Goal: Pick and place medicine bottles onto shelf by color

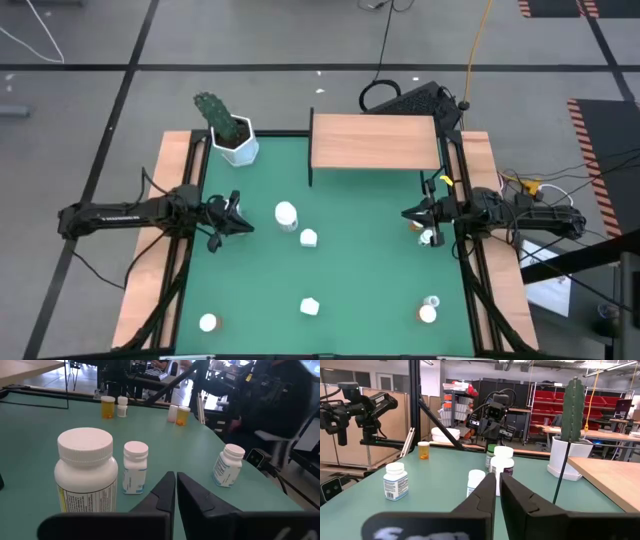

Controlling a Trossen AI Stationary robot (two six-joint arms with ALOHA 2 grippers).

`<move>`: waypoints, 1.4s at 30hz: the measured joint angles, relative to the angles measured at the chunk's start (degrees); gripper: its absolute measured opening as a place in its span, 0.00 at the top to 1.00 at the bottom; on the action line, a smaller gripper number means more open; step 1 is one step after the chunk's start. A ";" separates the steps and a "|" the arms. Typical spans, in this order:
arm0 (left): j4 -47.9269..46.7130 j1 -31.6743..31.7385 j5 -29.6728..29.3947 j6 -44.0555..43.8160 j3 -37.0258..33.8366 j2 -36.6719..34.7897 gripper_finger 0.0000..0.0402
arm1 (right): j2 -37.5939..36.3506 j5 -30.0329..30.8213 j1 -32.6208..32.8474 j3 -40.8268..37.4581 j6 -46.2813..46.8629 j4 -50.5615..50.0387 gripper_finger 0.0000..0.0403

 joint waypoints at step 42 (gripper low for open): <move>0.84 0.04 -0.01 20.41 -0.01 0.00 0.95 | -0.02 -0.09 0.00 0.00 20.53 2.41 0.96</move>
